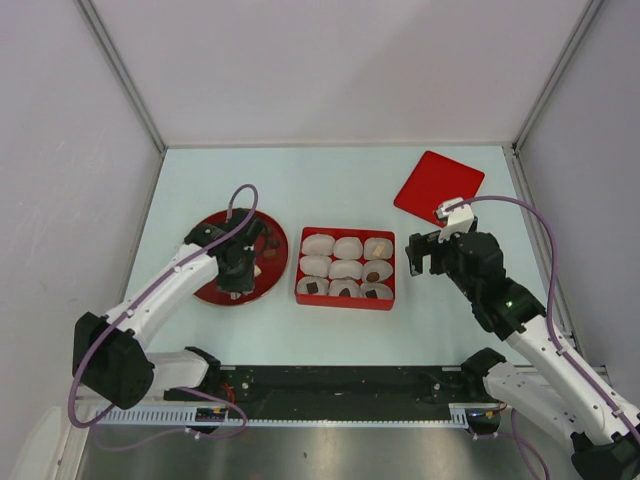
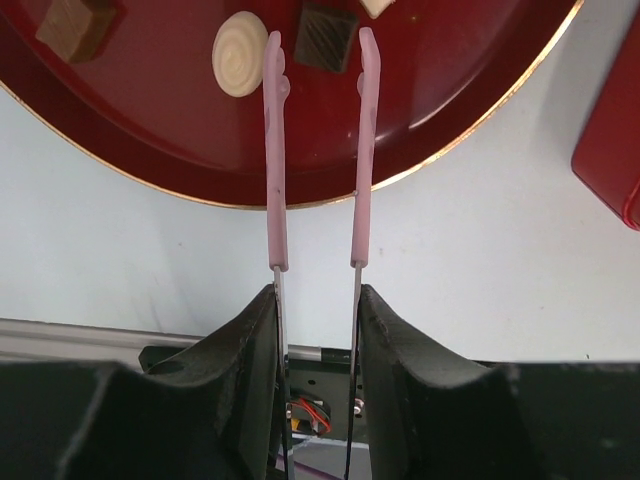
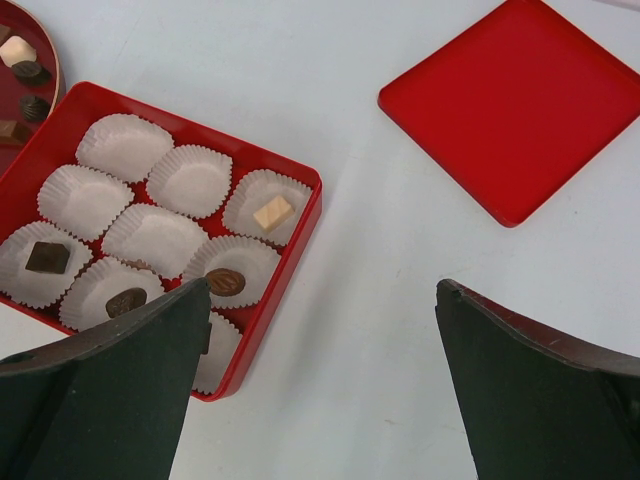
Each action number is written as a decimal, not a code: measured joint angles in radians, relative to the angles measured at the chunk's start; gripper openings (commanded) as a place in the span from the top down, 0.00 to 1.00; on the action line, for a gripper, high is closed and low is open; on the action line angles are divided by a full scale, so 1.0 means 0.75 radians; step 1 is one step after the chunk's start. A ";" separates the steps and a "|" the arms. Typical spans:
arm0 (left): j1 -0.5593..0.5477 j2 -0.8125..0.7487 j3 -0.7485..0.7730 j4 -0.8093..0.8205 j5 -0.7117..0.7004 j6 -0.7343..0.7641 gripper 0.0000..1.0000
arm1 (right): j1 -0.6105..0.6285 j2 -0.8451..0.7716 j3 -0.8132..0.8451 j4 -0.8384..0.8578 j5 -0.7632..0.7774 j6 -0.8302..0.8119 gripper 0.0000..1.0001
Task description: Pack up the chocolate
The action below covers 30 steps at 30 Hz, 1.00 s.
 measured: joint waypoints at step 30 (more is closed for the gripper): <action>0.077 0.091 -0.039 0.108 0.113 0.112 0.81 | 0.000 -0.022 -0.003 0.021 0.010 0.000 0.00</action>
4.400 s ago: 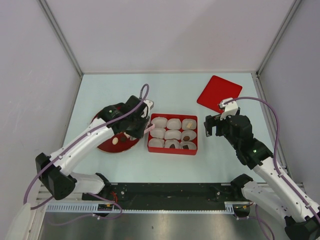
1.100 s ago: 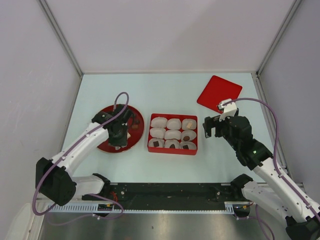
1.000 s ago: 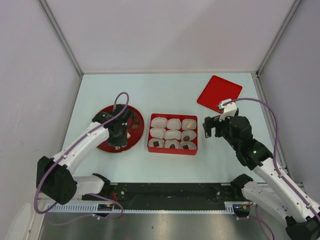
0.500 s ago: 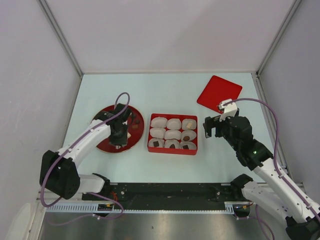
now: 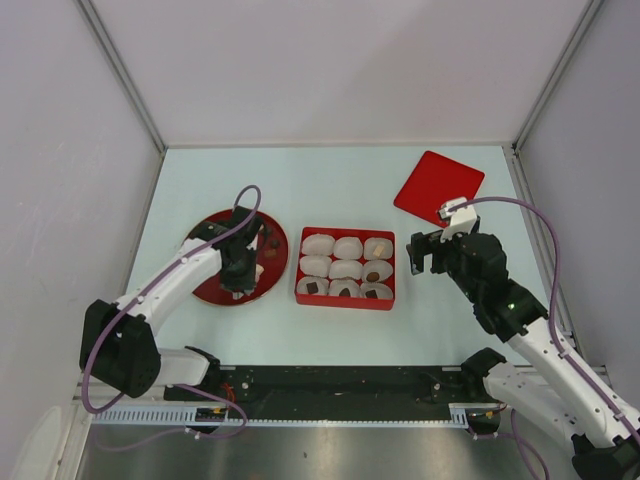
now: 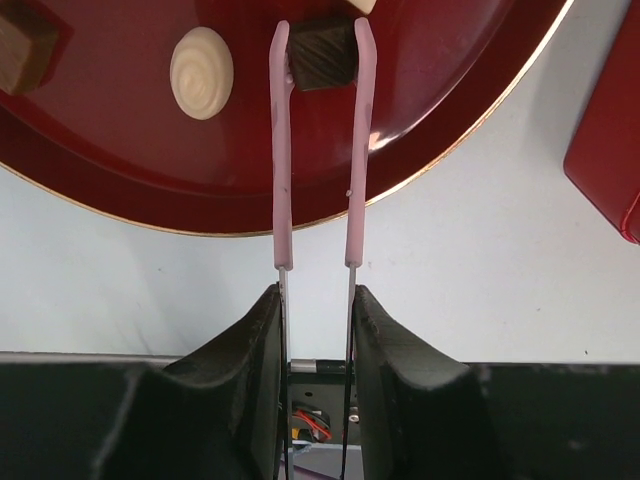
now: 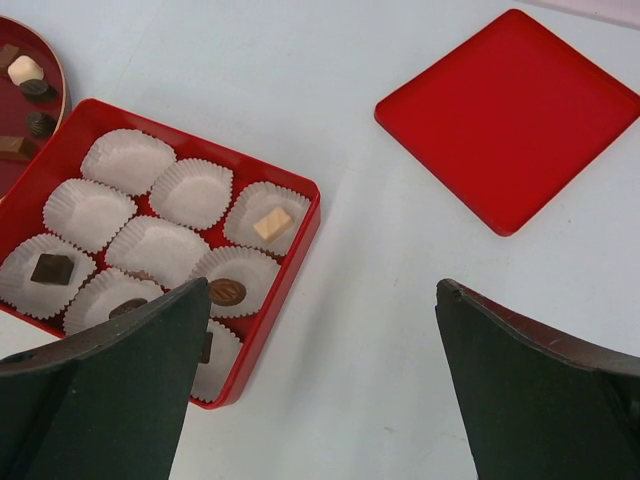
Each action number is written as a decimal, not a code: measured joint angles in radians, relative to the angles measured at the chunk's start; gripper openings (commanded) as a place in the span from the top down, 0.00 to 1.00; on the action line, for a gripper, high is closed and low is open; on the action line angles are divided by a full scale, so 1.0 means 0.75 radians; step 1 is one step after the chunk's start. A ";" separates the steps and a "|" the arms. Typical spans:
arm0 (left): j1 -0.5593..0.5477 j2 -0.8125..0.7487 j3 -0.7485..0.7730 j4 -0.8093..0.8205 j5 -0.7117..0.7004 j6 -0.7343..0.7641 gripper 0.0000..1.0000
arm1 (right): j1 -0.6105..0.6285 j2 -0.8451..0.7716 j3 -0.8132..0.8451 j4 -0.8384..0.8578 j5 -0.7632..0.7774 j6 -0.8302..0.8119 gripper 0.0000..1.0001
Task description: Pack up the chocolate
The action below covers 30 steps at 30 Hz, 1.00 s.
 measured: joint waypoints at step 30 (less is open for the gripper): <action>-0.399 0.152 0.566 -0.041 0.026 0.012 0.89 | 0.008 -0.027 0.000 0.008 0.000 0.000 0.00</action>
